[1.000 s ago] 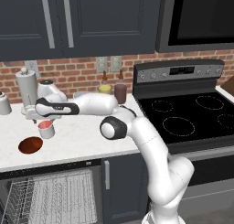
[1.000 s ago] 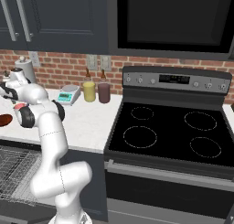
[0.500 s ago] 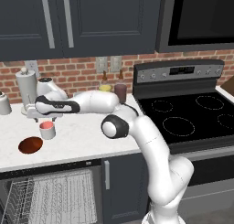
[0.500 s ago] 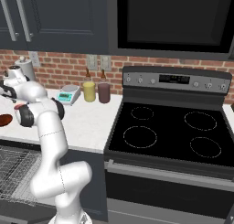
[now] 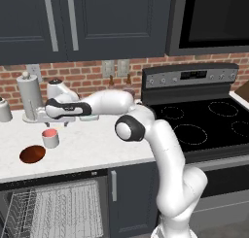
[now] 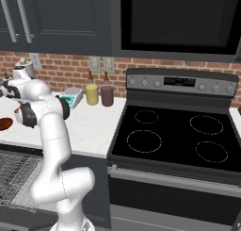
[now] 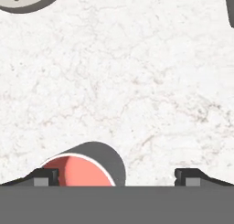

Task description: Pick up the cup and bowl from the counter, place them in the dishwasher, and close the dishwasher door.

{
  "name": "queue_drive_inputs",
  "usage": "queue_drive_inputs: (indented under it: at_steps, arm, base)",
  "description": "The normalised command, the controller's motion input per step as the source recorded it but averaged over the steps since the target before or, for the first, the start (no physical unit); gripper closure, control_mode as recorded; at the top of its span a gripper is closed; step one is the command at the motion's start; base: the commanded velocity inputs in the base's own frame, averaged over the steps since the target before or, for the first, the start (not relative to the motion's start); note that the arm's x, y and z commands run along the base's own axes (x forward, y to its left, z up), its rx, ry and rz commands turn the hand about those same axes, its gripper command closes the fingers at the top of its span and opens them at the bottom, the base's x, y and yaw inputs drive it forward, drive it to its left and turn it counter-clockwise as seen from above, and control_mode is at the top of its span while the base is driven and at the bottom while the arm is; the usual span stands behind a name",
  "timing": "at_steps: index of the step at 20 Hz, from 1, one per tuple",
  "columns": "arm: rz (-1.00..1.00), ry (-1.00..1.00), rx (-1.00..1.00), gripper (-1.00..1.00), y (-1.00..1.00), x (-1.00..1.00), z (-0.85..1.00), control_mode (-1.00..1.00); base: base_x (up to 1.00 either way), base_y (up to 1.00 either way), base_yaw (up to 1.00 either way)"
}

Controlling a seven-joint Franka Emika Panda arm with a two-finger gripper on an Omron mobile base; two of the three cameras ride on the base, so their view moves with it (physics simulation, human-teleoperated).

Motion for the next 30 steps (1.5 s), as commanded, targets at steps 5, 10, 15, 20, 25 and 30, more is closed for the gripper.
queue_drive_inputs:
  at_steps: [5, 10, 15, 20, 25, 30]
  arm:
    - [0.00, 0.00, 0.02, -1.00, 0.00, -0.32, -0.02, -1.00]
    - [0.00, -0.02, 0.02, -1.00, 0.00, -0.31, -0.02, -1.00]
    - [0.00, 0.00, 0.00, -1.00, 0.00, 0.00, -0.19, -1.00]
    - [0.00, 0.00, -0.01, -1.00, 0.00, 0.00, -0.30, -1.00]
    - [0.00, 0.00, 0.00, -1.00, 0.00, 0.01, -0.17, -1.00]
    - [0.00, 0.00, 0.00, -1.00, 0.00, 0.00, -0.08, -1.00]
  base:
    - [0.00, 0.00, 0.00]
    - [0.00, 0.00, 0.00]
    - [0.00, 0.00, 0.00]
    - [0.00, 0.00, 0.00]
    - [0.00, 0.00, 0.00]
    - [0.00, 0.00, 0.00]
